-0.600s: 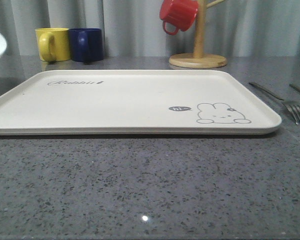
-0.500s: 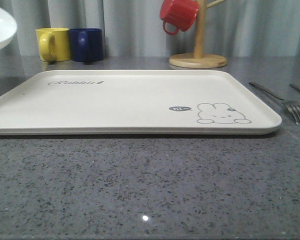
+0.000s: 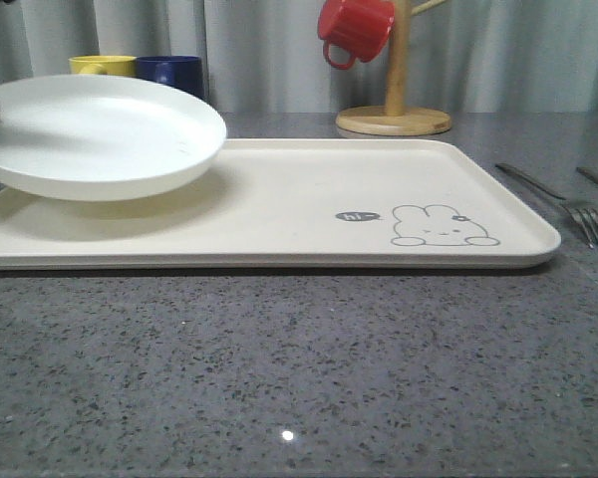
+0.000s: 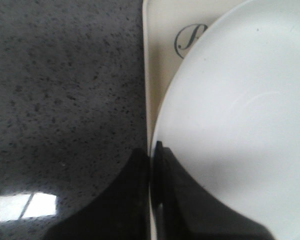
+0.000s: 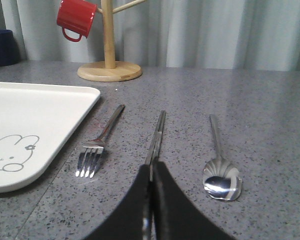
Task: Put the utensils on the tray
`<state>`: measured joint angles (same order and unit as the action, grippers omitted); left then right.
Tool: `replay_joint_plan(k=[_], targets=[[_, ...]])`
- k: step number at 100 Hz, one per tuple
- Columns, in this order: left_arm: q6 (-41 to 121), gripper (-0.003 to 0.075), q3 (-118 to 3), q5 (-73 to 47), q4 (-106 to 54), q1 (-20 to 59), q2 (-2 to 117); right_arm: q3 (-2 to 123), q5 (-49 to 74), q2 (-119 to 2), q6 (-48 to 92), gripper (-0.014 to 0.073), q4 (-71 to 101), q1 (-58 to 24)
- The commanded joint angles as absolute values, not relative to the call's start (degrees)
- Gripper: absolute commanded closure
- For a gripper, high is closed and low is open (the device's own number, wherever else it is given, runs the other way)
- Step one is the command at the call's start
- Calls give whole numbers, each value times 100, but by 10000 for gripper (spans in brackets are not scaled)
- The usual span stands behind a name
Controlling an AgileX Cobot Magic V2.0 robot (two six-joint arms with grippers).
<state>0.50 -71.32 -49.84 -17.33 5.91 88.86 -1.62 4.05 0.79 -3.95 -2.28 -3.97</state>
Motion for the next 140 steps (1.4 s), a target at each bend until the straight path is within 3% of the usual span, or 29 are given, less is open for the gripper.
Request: replay_joint_plan(k=[1,20,29,49,56,64,71,84,140], targets=[[38,739,-7301,-4661,-1948,719,8864,-159,-34,167,-351,655,-262,-392],[60,715,-7301,-4651,-1959,728,9070,-159,-34,167,-351,655,-262,-392],[60,639,-7301,-4651,-1959,728,9123,-159,-34,167,-351,655,-262,-392],[110,369,-7322,-4562,-1959,728,9114,-159,-34,167,-351,655,-262,-392],[198,331,-7389,-4529,-1959,728,9102,-159,-34,167,-351,655,-262,-392],[198,348,-7401,-4380,-1922,728,9018,-159,-34,167,-351,655,-262,-392],[198,433,-7401,-4193,-1728,728,8892,-159,-34,167,-351,655,-262,-392],[198,741,-7162,-3661,-1299,728,8523,-159,-34,167,-351,655,-262,-392],[219,739,-4264,-1773,-449,728,5680,-159,-34,167,-351,655,-262,-392]])
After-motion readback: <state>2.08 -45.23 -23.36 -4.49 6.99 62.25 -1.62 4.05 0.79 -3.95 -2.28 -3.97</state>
